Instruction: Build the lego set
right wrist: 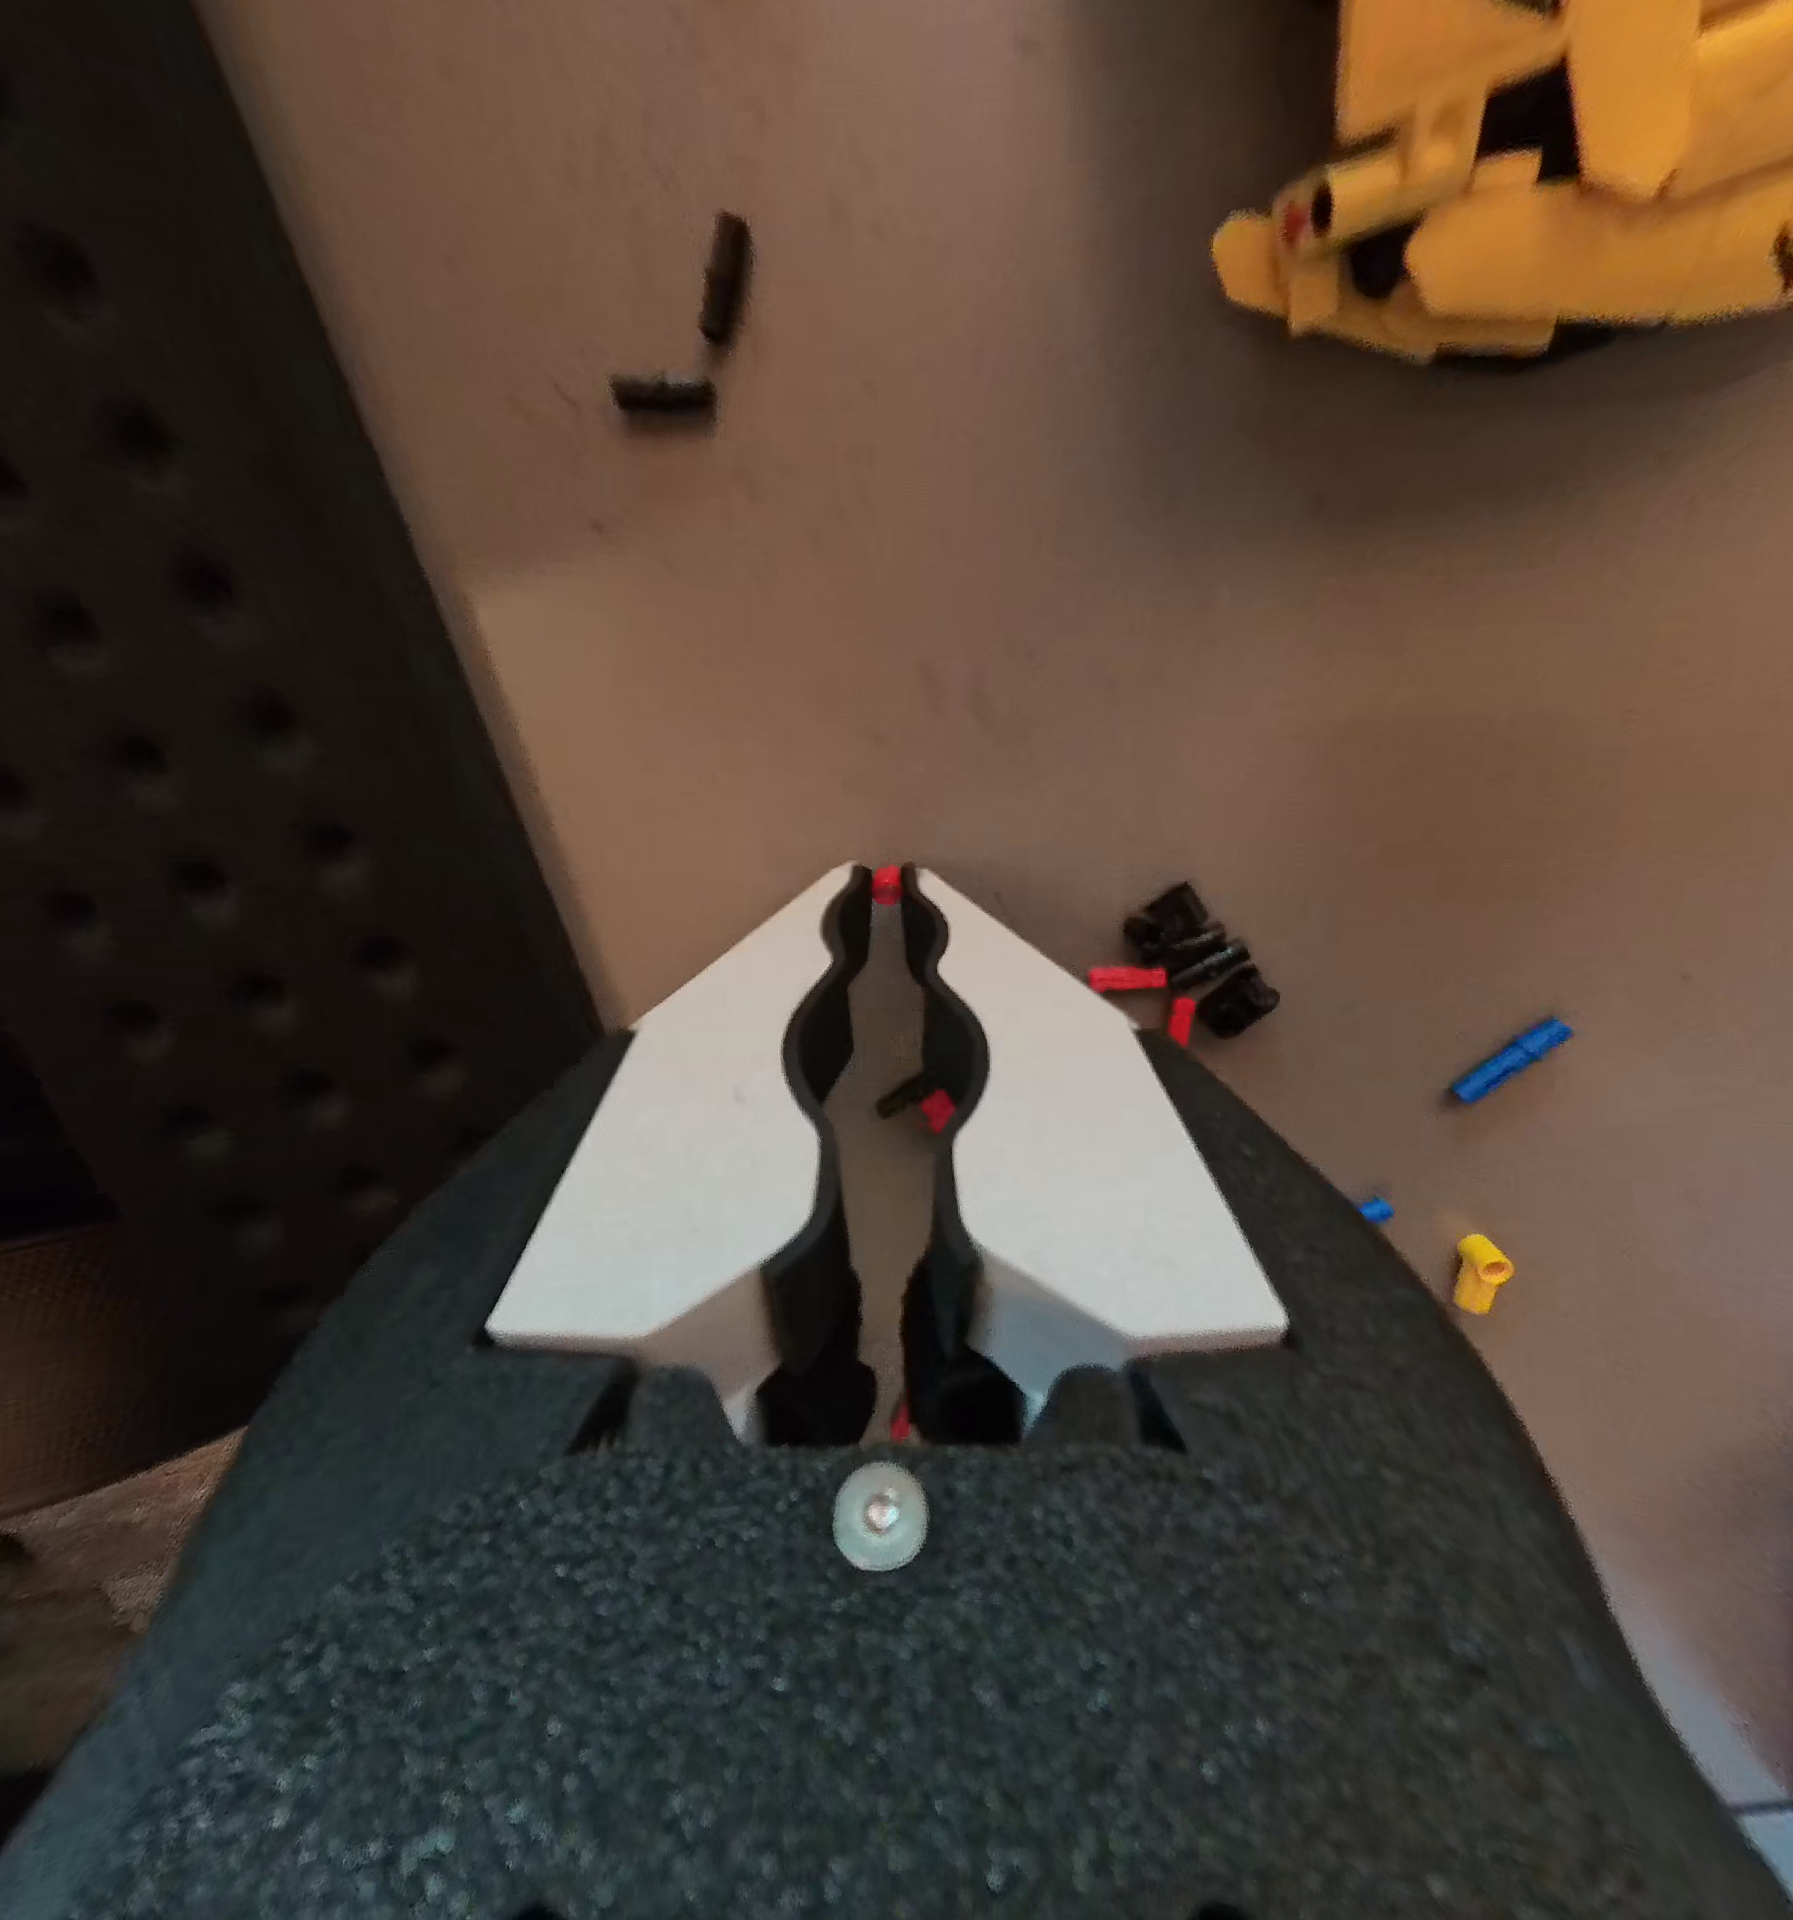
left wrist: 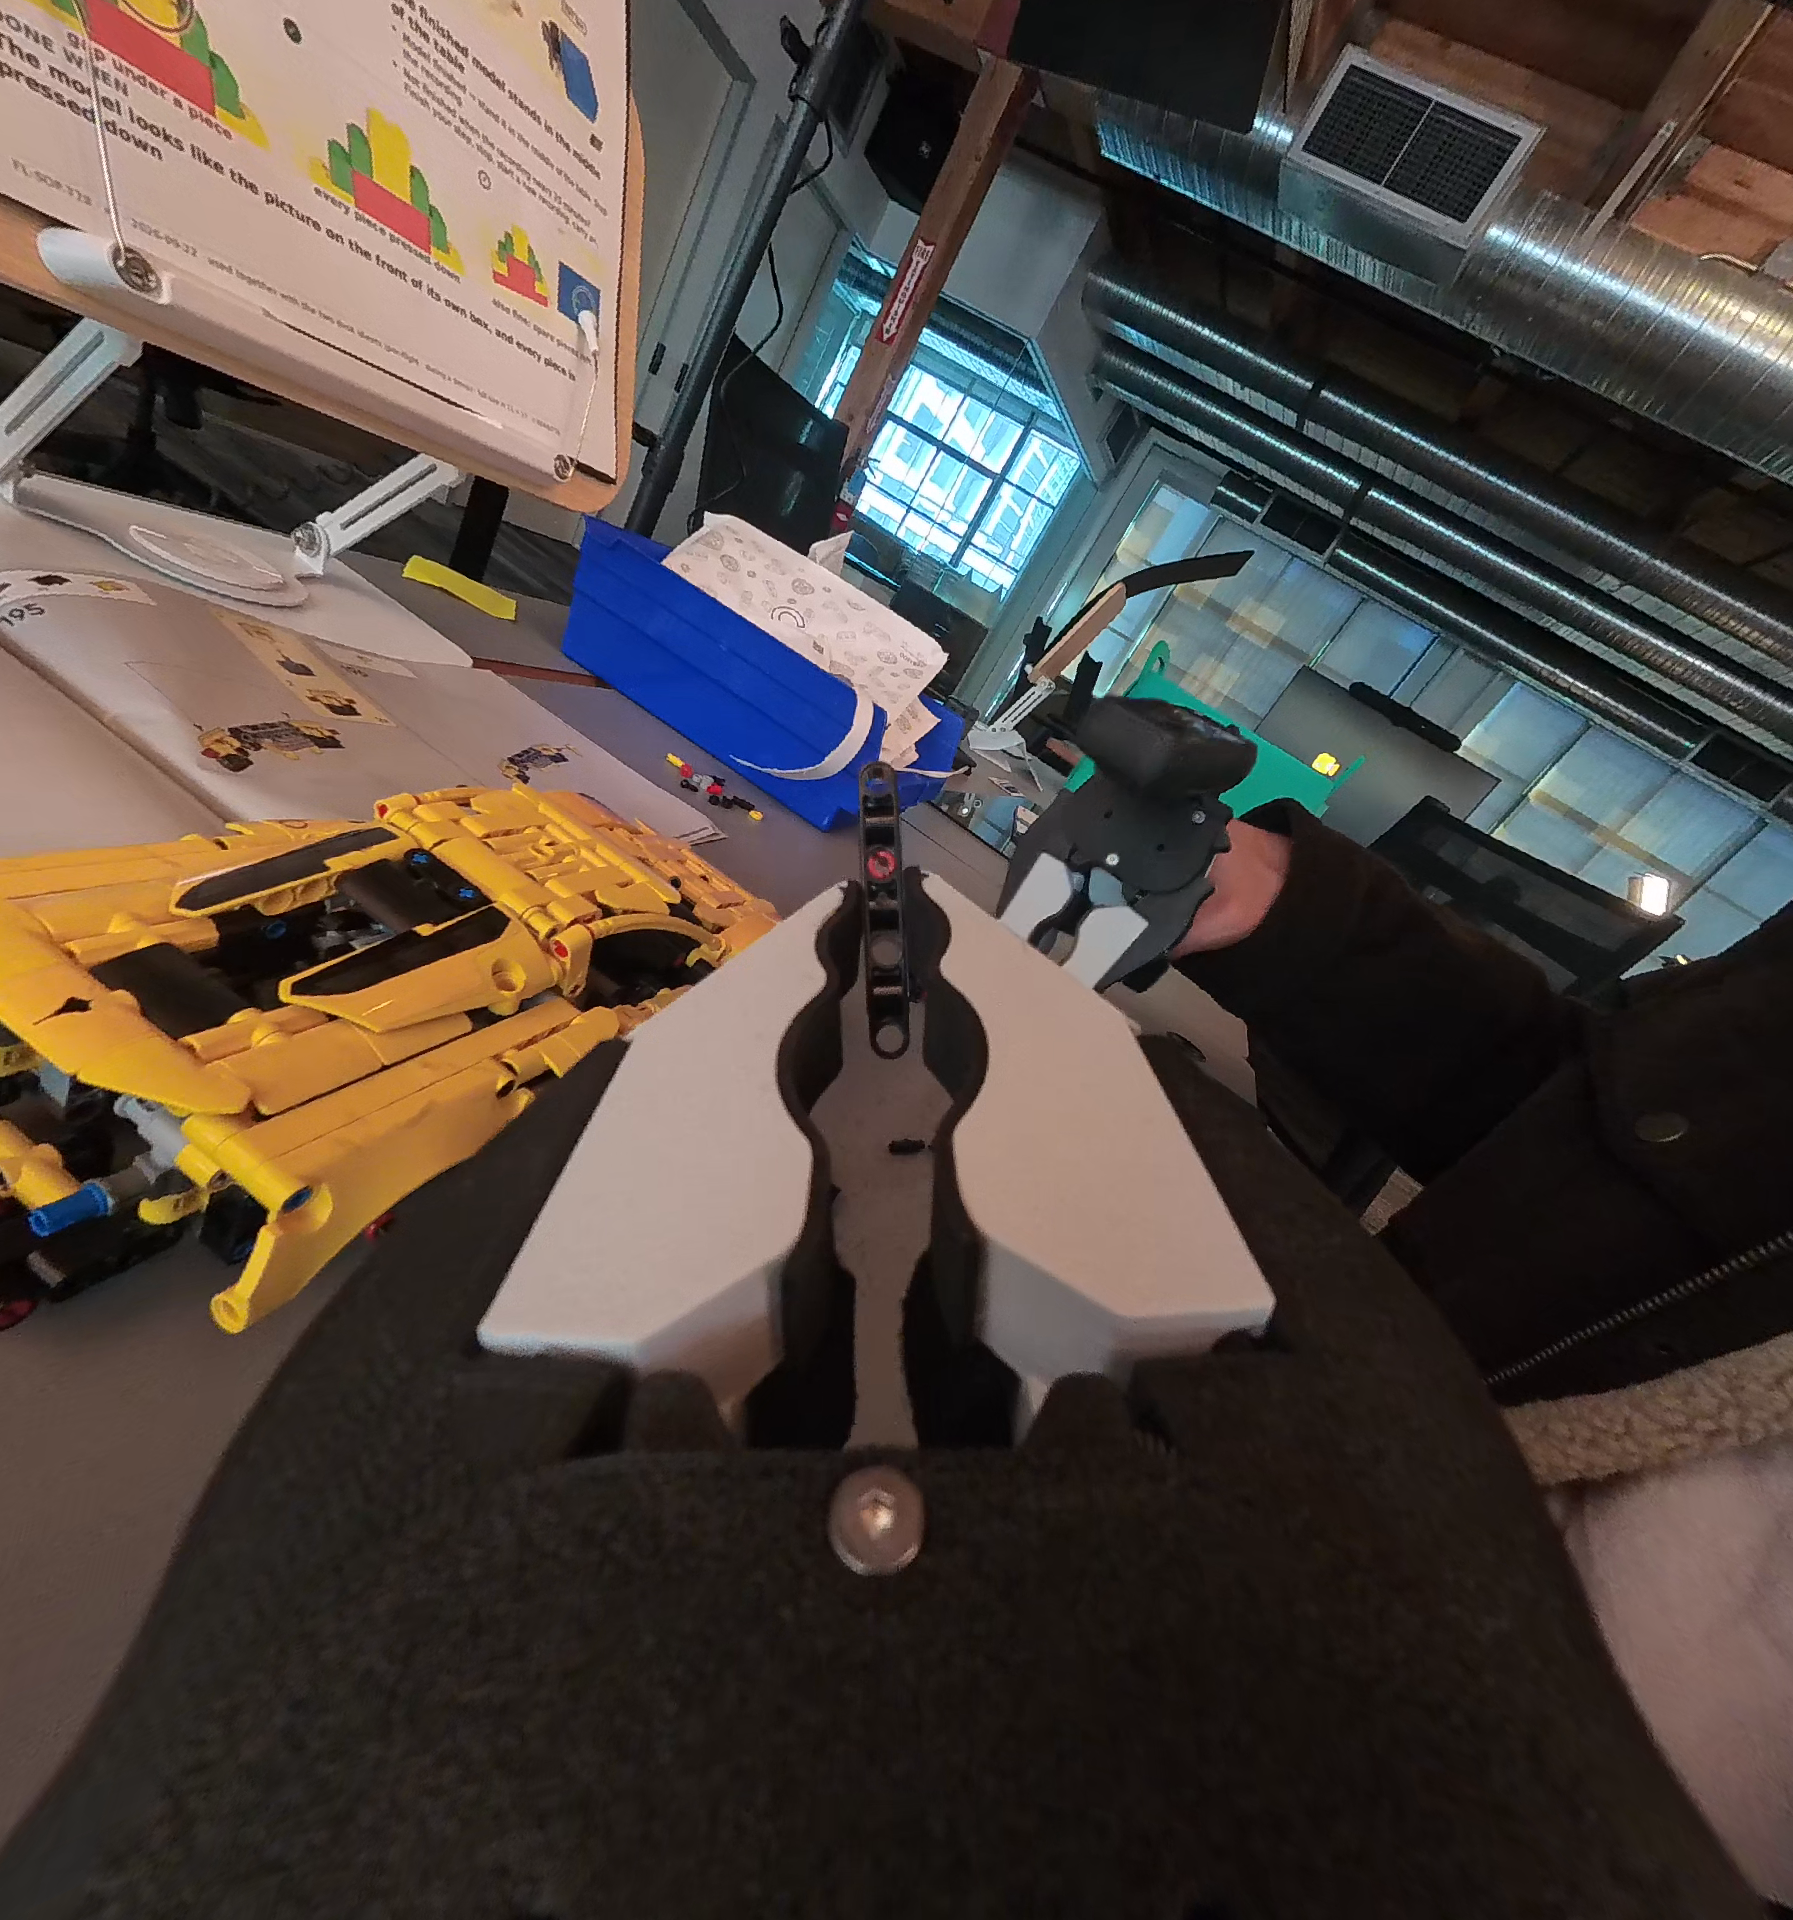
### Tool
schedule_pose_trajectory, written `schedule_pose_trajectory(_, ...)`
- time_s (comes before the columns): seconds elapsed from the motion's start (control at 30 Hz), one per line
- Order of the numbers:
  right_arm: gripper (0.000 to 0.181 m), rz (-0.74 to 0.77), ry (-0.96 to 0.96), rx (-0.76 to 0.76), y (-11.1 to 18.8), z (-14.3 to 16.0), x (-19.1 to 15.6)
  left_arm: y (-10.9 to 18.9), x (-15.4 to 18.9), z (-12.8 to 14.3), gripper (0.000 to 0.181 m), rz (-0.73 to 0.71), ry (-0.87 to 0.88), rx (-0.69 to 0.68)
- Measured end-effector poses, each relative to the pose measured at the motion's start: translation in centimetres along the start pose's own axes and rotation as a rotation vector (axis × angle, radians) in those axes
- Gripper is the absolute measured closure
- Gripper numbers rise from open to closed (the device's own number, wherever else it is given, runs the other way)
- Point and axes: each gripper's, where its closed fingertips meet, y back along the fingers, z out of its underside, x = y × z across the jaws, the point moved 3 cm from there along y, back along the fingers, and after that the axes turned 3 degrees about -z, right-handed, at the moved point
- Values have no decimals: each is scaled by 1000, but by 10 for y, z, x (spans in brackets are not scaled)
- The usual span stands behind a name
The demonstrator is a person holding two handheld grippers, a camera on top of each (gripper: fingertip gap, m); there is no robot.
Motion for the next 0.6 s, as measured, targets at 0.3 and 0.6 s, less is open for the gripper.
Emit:
schedule_pose_trajectory(0.3, 159, 55, 70, -77, -9, -2, -5, 0, 0, 0, 174, 1, 0, -1)
schedule_pose_trajectory(0.6, 153, 19, 45, -80, -11, 0, -5, 0, 1, 0, 174, 3, 0, -3)
